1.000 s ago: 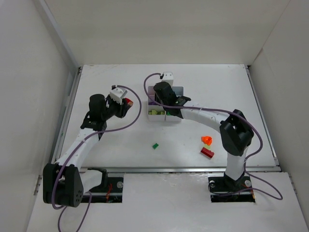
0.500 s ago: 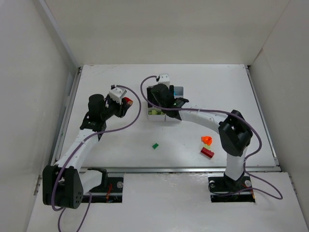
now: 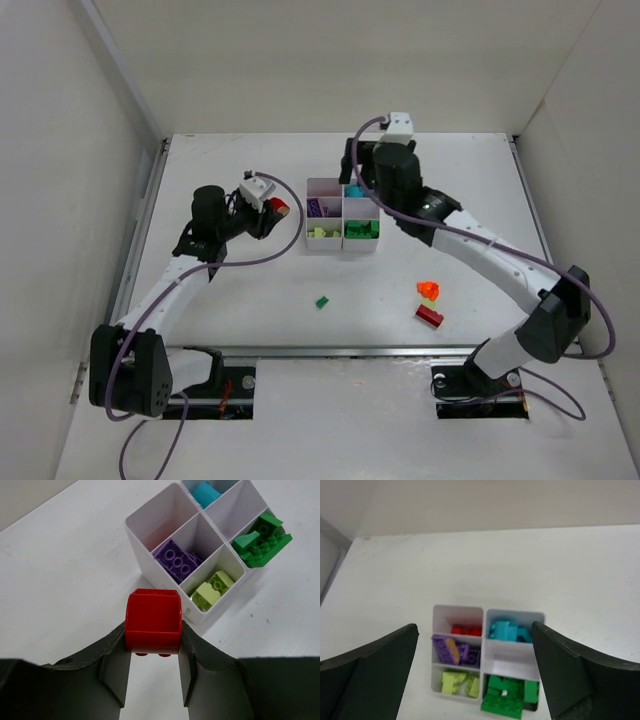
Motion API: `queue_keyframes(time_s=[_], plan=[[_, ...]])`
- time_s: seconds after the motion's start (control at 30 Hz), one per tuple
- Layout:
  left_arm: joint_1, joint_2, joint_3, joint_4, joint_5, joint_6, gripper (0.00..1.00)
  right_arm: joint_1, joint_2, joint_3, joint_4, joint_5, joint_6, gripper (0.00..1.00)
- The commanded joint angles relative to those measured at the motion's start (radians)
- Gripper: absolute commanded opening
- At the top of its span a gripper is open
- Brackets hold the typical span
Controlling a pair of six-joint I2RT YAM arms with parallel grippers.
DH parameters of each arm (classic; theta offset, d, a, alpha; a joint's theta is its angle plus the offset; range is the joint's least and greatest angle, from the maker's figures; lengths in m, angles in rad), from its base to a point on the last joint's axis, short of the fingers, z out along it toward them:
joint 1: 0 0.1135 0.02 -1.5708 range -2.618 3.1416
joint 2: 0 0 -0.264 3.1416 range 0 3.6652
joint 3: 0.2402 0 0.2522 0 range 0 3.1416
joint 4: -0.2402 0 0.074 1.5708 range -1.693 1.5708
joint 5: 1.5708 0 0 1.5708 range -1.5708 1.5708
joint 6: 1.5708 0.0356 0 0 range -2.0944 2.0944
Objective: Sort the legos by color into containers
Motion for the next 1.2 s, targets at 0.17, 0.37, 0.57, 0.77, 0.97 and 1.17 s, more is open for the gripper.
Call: queue_keyframes(time_s=[0.17,0.37,0.57,0.77,0.97,1.17], plan=[[-0.069,0.111,0.190,0.030,0.078,0.037,0.00,-0.206,-0.058,-0.075,0.033,-0.189,-0.037,1.00],[-0.092,0.198,0.281,0.021,0.078,0.049,0.00,-0.226,-0.079,-0.117,0.033,-0.212,-0.037,1.00],[-0.132,0.316,0.376,0.012,0.078,0.048,0.00,-0.244,-0.133,-0.190,0.033,-0.212,-0.037,1.00],[-0.132,0.397,0.479,-0.035,0.078,-0.040,0.00,-0.278,-0.217,-0.247,0.033,-0.191,-0.015,1.00],[-0.132,0.419,0.490,-0.035,0.069,-0.051,0.00,-0.278,-0.257,-0.288,0.033,-0.181,0.005,1.00],[-0.132,0.451,0.500,-0.035,0.048,-0.026,0.00,-0.278,-0.276,-0.298,-0.007,-0.172,0.014,1.00]])
